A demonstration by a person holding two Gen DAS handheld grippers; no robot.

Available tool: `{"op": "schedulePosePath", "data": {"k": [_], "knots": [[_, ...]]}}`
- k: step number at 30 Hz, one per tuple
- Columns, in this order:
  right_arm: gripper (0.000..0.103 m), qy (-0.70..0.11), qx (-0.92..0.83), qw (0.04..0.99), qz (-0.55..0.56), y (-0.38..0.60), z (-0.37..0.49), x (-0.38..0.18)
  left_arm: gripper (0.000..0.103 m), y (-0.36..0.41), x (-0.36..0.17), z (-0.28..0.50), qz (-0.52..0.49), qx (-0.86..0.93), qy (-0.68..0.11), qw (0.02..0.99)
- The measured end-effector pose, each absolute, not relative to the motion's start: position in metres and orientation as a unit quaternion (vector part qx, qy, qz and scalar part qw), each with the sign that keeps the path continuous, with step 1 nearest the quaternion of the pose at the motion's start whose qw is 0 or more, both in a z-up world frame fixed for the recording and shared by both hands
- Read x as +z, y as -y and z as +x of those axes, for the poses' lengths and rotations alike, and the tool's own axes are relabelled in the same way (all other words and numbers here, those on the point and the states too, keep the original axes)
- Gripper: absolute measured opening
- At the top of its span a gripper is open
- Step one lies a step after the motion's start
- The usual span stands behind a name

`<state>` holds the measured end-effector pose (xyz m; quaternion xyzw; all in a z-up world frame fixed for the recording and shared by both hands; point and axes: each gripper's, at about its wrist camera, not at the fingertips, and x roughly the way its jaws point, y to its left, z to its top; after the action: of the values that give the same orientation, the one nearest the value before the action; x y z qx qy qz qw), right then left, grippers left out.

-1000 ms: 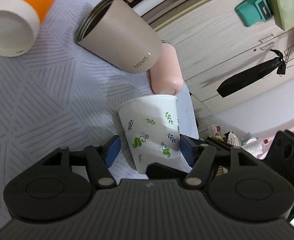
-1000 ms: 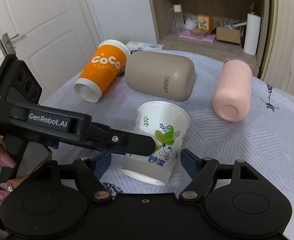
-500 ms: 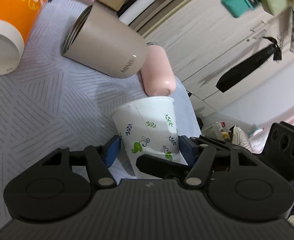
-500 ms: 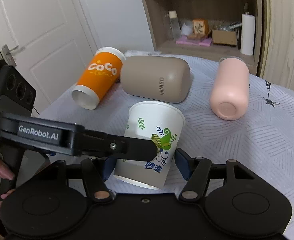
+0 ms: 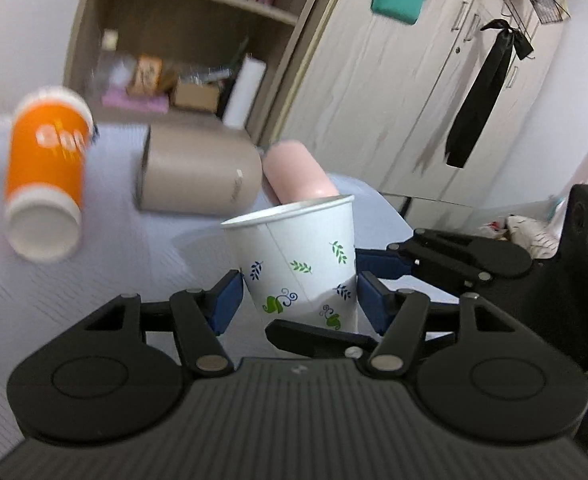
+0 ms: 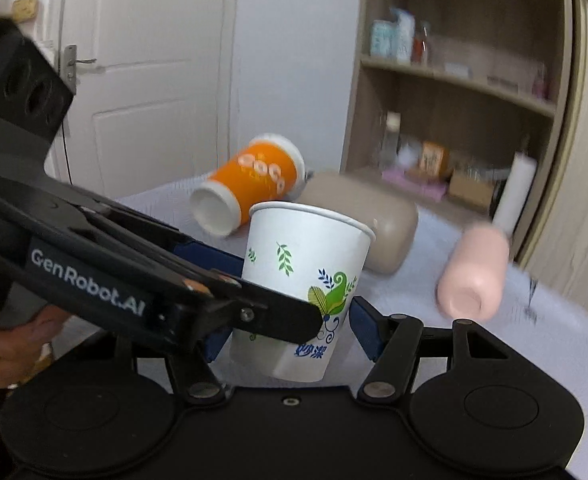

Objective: Flip cup upright
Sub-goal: 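Rotate the held white cup with the right gripper until its rim faces up, then lower the white cup upright onto the table and open the right gripper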

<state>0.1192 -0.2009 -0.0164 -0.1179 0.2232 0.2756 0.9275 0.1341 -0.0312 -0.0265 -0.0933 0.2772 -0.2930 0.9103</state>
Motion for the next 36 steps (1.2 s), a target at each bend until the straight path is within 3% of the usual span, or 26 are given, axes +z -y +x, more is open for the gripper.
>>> {"op": "schedulePosePath", "data": {"k": [7,30,36], "knots": [[0.066,-0.172,0.256,0.944,-0.116,0.200,0.131,-0.023,0.060,0.022,-0.017,0.144,-0.086,-0.304,-0.255,0.914],[0.066,-0.226,0.234,0.940,-0.101,0.189,0.163,-0.042,0.060,0.037,-0.034,0.163,-0.056,-0.280,-0.271,0.919],[0.073,-0.256,0.221,0.937,-0.081,0.193,0.166,-0.045,0.068,0.035,-0.035,0.163,-0.060,-0.266,-0.285,0.919]]}}
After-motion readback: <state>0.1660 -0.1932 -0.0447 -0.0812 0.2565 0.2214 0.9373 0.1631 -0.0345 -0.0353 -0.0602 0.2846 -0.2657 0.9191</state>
